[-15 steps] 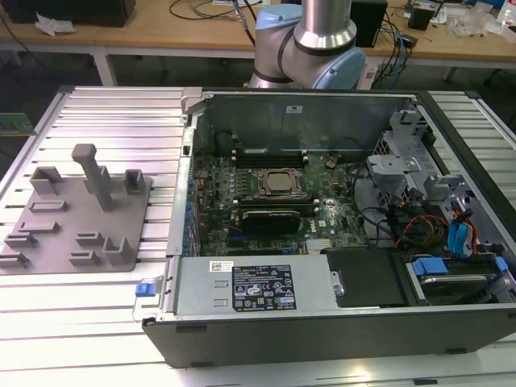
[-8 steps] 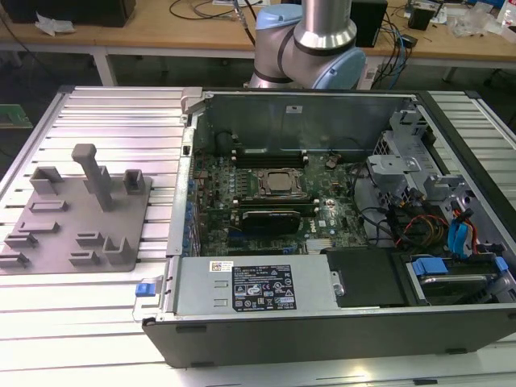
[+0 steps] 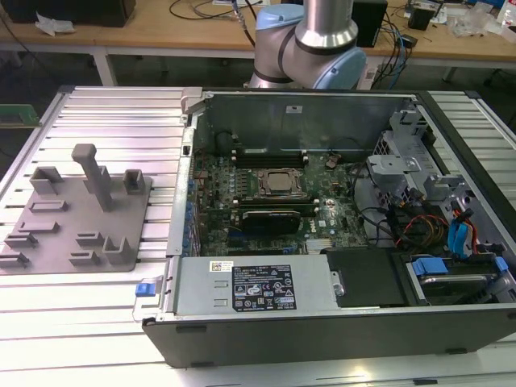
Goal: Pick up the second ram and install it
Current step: 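Pick up the second ram and move it above second insertion slot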
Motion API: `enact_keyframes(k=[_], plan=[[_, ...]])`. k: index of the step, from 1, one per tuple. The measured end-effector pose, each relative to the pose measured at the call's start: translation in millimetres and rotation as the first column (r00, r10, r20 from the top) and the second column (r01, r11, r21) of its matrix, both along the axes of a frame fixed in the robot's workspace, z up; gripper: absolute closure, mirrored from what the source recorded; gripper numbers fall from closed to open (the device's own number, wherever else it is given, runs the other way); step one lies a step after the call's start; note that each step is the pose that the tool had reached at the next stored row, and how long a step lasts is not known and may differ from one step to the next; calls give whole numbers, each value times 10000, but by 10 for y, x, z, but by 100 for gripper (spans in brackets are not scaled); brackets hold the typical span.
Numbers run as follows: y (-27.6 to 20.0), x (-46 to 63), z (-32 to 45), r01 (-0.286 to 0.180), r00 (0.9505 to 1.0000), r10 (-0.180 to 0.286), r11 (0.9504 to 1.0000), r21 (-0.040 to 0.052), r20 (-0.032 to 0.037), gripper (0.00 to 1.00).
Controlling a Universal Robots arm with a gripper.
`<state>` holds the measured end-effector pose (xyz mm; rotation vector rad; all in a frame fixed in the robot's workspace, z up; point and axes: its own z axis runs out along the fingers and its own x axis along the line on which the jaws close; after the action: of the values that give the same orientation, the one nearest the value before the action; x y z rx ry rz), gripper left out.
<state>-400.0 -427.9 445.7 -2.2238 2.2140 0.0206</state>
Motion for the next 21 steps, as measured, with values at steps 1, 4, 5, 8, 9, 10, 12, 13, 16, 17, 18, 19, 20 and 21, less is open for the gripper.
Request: enact_keyframes(k=[1, 4, 5, 8, 9, 10, 12, 13, 16, 17, 18, 19, 20, 21], plan=[[0, 21, 0, 0, 10000, 0, 10000, -1, -1, 91], [0, 175, 0, 0, 10000, 0, 10000, 0, 0, 91], [0, 291, 0, 0, 10000, 0, 10000, 0, 0, 91], [0, 458, 0, 0, 10000, 0, 10000, -1, 0, 91], [0, 493, 0, -1, 10000, 1, 10000, 0, 0, 91], [0, 529, 0, -1, 10000, 1, 10000, 0, 1, 91], [0, 652, 0, 0, 10000, 0, 10000, 0, 0, 91], [0, 685, 0, 1, 10000, -1, 10000, -1, 0, 91], [0, 838, -1, 0, 10000, 0, 10000, -1, -1, 91], [0, 881, -2, 0, 10000, 0, 10000, 0, 0, 91], [0, 931, -3, 1, 10000, -1, 10000, 0, 0, 91], [0, 980, -3, 0, 10000, 0, 10000, -1, -1, 91], [-1, 1085, -6, -1, 10000, 1, 10000, -1, 0, 91], [-1, 1181, -8, 1, 10000, -1, 10000, -1, -1, 91]])
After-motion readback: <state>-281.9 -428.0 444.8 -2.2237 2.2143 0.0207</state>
